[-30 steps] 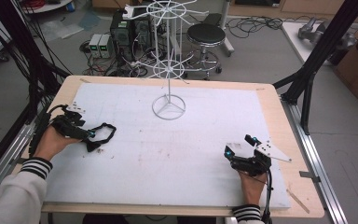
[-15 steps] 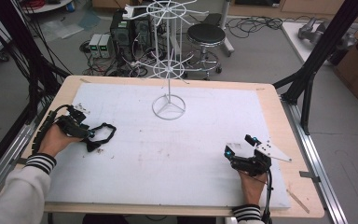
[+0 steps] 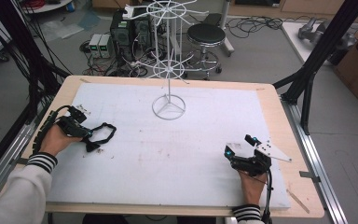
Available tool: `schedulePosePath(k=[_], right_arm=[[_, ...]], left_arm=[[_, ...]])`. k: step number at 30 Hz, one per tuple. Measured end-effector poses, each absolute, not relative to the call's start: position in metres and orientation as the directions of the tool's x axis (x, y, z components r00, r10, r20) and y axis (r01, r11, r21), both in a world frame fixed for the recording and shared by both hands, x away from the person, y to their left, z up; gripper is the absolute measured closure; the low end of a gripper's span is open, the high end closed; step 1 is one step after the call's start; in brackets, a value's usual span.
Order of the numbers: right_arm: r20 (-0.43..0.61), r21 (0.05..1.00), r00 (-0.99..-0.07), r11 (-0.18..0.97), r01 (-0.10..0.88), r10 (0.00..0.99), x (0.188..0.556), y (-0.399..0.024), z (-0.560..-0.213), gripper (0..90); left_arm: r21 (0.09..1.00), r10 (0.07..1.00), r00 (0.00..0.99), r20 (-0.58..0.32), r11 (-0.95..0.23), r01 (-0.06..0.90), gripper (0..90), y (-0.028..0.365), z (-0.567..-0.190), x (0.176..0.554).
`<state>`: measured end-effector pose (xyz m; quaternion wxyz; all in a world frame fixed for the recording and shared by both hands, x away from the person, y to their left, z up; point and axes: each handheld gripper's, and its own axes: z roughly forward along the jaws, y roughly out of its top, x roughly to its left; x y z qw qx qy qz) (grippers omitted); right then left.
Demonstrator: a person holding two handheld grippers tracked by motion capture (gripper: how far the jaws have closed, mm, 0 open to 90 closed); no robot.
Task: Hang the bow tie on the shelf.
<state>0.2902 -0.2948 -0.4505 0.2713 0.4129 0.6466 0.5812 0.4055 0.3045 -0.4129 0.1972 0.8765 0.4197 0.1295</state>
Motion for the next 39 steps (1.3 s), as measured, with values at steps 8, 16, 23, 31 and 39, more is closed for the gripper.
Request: schedulePosePath(k=[8,16,23,31,39], right_arm=[[0.129,0.976,-0.511,-0.016,0.219,0.850,0.290,-0.294,-0.450,1.0],[0.126,0.976,-0.510,-0.014,0.217,0.851,0.290,-0.294,-0.450,1.0],[0.124,0.976,-0.510,-0.013,0.216,0.851,0.290,-0.294,-0.450,1.0],[0.119,0.977,-0.512,-0.010,0.211,0.851,0.290,-0.294,-0.450,1.0],[0.119,0.978,-0.511,-0.010,0.211,0.851,0.290,-0.294,-0.450,1.0]], left_arm=[[0.459,0.786,0.613,0.082,-0.576,0.677,84.9,0.304,-0.411,0.404],[0.532,0.778,0.623,0.083,-0.563,0.632,84.9,0.302,-0.403,0.399],[0.638,0.776,0.627,0.069,-0.518,0.570,85.1,0.299,-0.388,0.392],[0.769,0.772,0.635,0.027,-0.422,0.480,85.0,0.298,-0.373,0.384],[0.876,0.777,0.629,-0.030,-0.283,0.391,85.1,0.294,-0.360,0.377]])
